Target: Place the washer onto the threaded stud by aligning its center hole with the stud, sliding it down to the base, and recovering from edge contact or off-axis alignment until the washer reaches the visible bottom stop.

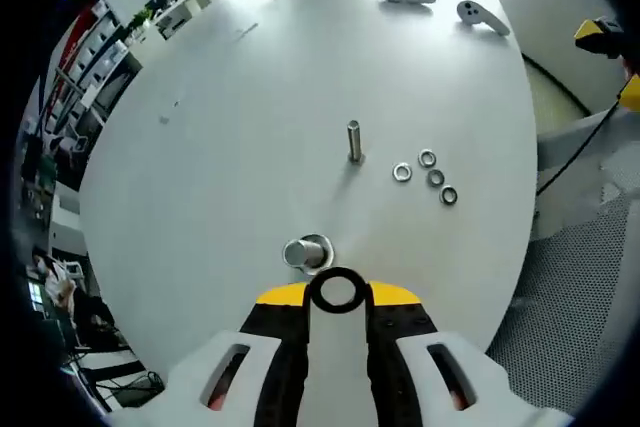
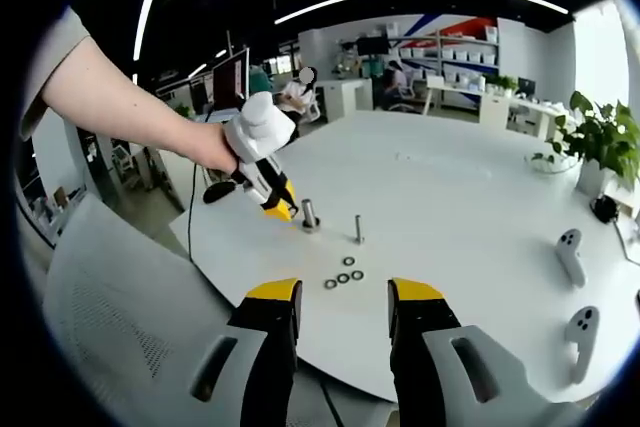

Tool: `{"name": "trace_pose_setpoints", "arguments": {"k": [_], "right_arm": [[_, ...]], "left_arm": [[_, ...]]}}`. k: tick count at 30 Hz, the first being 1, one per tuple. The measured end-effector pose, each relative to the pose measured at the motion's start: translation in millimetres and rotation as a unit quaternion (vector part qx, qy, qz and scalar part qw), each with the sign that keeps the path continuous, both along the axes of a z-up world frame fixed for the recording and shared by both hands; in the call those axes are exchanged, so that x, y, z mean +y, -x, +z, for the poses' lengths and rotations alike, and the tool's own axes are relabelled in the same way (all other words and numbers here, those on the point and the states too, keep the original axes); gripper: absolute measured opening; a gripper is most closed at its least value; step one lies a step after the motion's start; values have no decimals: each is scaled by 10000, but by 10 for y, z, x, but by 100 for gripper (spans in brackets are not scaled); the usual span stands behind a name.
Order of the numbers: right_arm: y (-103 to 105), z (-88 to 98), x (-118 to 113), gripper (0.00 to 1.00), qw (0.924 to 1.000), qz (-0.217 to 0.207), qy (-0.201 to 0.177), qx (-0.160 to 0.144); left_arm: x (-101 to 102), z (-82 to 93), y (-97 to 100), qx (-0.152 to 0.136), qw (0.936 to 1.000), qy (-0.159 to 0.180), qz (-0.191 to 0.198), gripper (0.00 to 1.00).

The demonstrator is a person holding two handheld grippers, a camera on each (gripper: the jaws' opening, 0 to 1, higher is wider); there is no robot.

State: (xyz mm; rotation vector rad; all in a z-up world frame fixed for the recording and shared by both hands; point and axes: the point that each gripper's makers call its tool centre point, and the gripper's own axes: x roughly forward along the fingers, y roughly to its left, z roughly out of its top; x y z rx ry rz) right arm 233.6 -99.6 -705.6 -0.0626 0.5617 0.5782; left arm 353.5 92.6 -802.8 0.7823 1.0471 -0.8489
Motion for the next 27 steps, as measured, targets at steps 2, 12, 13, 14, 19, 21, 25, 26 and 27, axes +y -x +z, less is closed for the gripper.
{"name": "trace_pose_setpoints", "arguments": {"k": [2, 12, 13, 14, 19, 21, 25, 26, 27], "right_arm": [[0, 0, -4, 36, 10000, -23, -18, 8], [2, -8, -19, 36, 10000, -57, 0, 24], [3, -9, -18, 36, 10000, -55, 4, 29], [3, -12, -18, 36, 10000, -54, 8, 32], [-5, -16, -30, 36, 10000, -82, 14, 36], [-6, -15, -32, 36, 9999, -95, 10, 38], [-11, -15, -42, 36, 9999, -122, 7, 40], [-12, -14, -44, 36, 9999, -132, 2, 41], [-12, -13, -46, 36, 9999, -142, -1, 42]], "left_arm": [[-9, 47, -34, -46, 10000, -20, -23, 18], [-114, 78, -149, -135, 9998, -52, -123, 18], [-116, 80, -170, -145, 9998, -59, -119, 18], [-124, 79, -187, -139, 9998, -76, -121, 18], [-137, 58, -228, -128, 9995, -191, -227, 18], [-129, 29, -235, -103, 9992, -271, -289, 18], [-113, -13, -241, -88, 9986, -351, -393, 18], [-109, -15, -248, -84, 9986, -351, -395, 18], [-106, -25, -266, -62, 9987, -337, -380, 18]]}}
